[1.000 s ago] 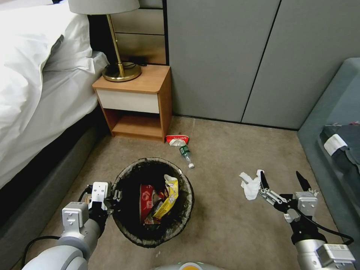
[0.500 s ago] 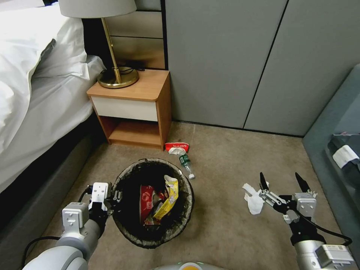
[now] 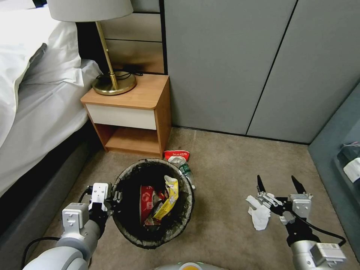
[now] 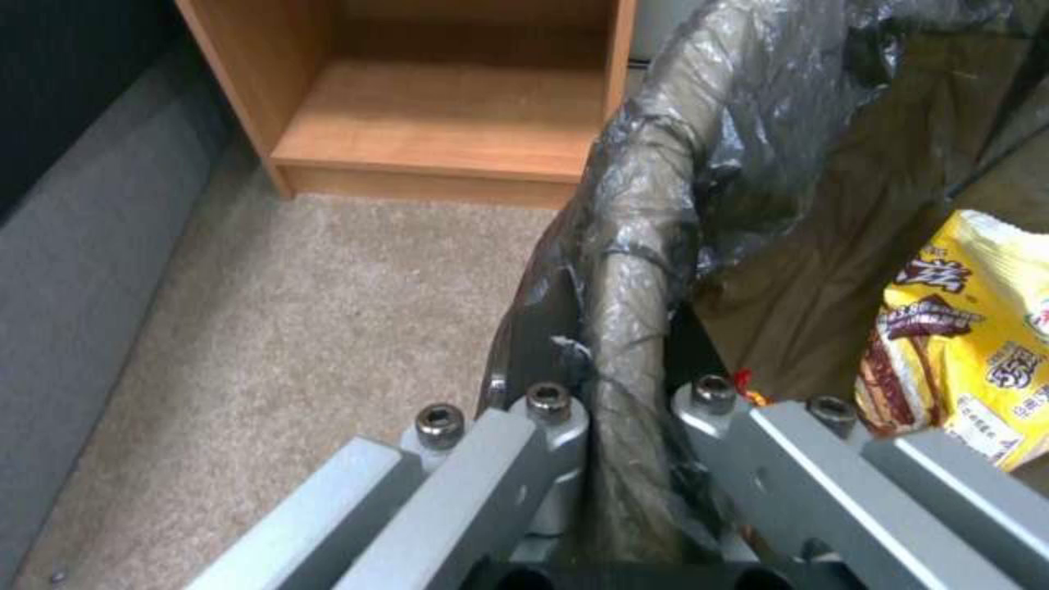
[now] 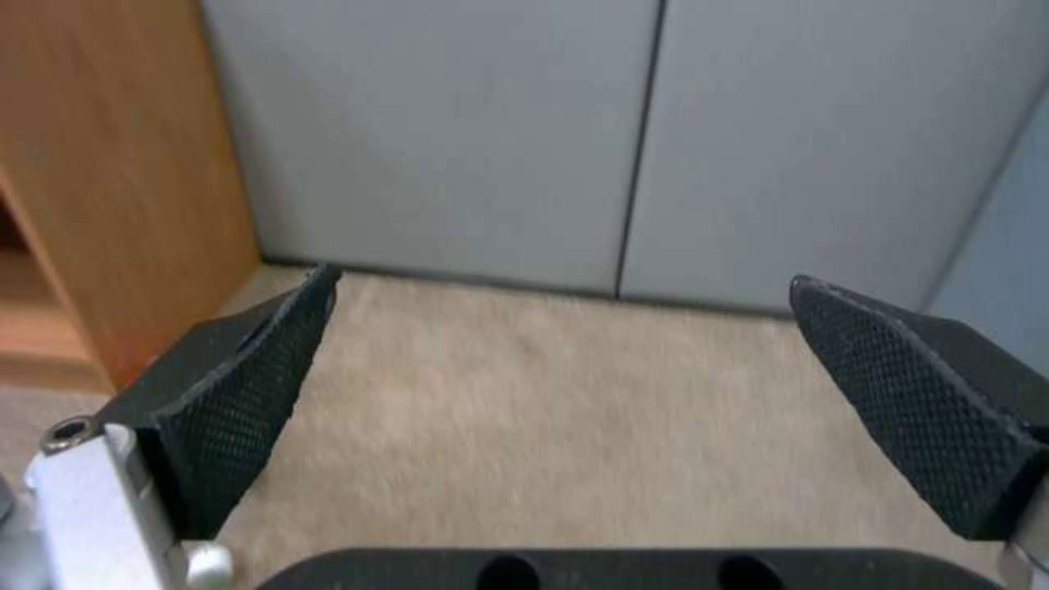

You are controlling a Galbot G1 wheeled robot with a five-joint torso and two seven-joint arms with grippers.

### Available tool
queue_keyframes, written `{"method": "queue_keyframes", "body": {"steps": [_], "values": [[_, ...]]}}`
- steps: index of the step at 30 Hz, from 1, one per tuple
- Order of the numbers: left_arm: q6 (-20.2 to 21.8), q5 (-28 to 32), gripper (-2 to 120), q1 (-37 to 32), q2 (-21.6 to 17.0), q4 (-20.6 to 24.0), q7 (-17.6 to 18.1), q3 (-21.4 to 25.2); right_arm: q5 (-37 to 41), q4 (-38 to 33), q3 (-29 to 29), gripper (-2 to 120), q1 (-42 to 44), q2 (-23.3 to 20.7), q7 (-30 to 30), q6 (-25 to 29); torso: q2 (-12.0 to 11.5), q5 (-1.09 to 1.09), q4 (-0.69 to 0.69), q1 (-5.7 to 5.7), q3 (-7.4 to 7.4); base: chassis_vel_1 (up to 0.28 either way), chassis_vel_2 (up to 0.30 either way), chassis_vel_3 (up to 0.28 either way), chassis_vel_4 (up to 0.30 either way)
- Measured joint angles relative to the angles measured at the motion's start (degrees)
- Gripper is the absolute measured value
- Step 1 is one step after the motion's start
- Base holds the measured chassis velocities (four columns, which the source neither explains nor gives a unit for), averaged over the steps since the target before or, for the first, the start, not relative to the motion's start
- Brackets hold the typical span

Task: Pick up the trash bin, then pick up the garbage from the floor and place it into the trash bin.

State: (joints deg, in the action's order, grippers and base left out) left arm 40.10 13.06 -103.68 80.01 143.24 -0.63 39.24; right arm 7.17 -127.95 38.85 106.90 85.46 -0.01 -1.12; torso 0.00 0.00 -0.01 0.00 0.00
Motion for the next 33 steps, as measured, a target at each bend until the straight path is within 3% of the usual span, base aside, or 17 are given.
{"method": "queue_keyframes", "body": {"steps": [7, 10, 17, 33], "values": [[0.0, 0.1, 1, -0.1, -0.1, 0.0, 0.0, 0.4, 2.2, 7.7, -0.8, 100, -7.1, -1.9, 3.4, -6.8, 0.0, 0.02, 0.01, 0.00, 0.00, 0.000, 0.000, 0.000, 0.000], [0.0, 0.2, 1, -0.2, 0.0, 0.0, 0.0, 0.5, 7.6, 11.2, -2.1, 100, -11.4, -3.3, 4.8, -12.7, 0.0, 0.00, 0.01, 0.00, 0.00, 0.000, 0.000, 0.000, 0.000], [0.0, 0.3, 1, -0.2, 0.0, 0.0, 0.1, 0.5, 17.1, 17.8, -3.8, 100, -17.4, -4.3, 10.8, -20.5, 0.0, 0.00, 0.01, 0.00, 0.00, 0.000, 0.000, 0.000, 0.000], [0.0, 0.3, 1, -0.3, -0.3, 0.0, 0.1, 0.1, 12.5, 32.2, -2.5, 100, -21.2, -3.8, 11.3, -17.4, 0.0, -0.01, 0.00, 0.00, 0.00, 0.000, 0.000, 0.000, 0.000]]}}
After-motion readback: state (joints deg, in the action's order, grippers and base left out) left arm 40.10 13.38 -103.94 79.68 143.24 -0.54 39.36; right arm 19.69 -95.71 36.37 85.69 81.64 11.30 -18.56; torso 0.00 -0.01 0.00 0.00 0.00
